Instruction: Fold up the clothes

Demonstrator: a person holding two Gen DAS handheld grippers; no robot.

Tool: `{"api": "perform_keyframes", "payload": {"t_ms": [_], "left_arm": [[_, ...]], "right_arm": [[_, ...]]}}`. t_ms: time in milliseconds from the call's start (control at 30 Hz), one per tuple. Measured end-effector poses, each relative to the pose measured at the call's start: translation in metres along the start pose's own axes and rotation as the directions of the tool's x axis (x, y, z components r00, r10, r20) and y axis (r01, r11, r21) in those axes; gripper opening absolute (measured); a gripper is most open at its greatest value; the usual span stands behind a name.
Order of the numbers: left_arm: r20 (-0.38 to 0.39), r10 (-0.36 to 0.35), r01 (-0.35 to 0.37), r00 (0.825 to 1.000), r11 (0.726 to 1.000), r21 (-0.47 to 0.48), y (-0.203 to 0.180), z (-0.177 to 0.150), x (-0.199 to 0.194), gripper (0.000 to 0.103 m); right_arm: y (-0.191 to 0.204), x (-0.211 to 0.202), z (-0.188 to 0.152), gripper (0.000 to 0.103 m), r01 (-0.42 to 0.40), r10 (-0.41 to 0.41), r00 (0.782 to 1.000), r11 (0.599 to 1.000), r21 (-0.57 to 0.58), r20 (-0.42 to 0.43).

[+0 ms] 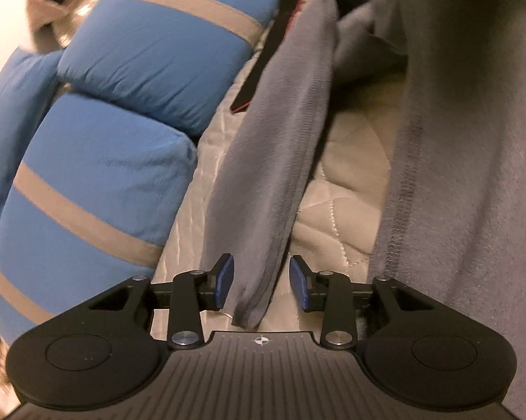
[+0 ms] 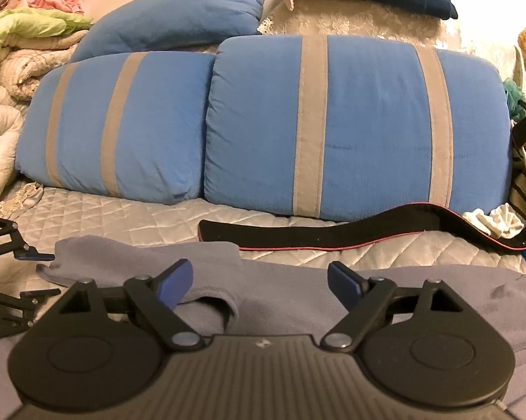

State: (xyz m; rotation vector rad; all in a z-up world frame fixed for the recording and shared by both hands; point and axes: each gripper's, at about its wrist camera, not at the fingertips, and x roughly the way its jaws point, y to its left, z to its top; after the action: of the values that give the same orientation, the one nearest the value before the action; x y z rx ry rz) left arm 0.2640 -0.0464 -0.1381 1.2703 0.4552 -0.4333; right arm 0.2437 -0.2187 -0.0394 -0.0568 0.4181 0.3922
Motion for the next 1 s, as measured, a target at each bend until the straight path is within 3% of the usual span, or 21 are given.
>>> {"api": "perform_keyframes", "payload": {"t_ms": [100, 167, 233, 600, 833, 1000], "left_arm": [[-0.033, -0.006, 0.007, 0.999, 0.999, 0.042, 0.0, 0.002, 0.006, 0.025], [-0.062, -0.013, 0.018, 0.998, 0.997, 0.07, -0.002, 0.003, 0.011, 0.009], [-0.071, -0.001, 0.008, 0.997, 0.994, 0.106, -0.006, 0.002, 0.014, 0.007], [-0.13, 0.124, -0.094, 0.984, 0.972, 0.216, -0.006, -0.044, 0.012, 0.005], [-0.165, 0.151, -0.109, 0.975, 0.966, 0.236, -0.002, -0.072, -0.007, 0.005], [-0.239, 0.197, -0.138, 0.951, 0.96, 0.243, 0.005, -0.096, -0.008, 0.005]], "right_arm": [[-0.001, 0.0, 0.0, 0.092, 0.003, -0.003, 1.0, 1.0, 0.002, 0.003], [-0.002, 0.0, 0.0, 0.092, 0.004, -0.004, 1.0, 1.0, 0.008, 0.001], [-0.003, 0.001, 0.0, 0.092, 0.007, -0.007, 1.0, 1.0, 0.014, -0.005], [-0.005, 0.003, 0.001, 0.093, 0.015, -0.015, 1.0, 1.0, 0.022, -0.02], [-0.005, 0.004, 0.0, 0.093, 0.021, -0.021, 0.999, 1.0, 0.018, -0.029], [-0.005, 0.005, 0.0, 0.093, 0.021, -0.02, 0.999, 1.0, 0.015, -0.034]]}}
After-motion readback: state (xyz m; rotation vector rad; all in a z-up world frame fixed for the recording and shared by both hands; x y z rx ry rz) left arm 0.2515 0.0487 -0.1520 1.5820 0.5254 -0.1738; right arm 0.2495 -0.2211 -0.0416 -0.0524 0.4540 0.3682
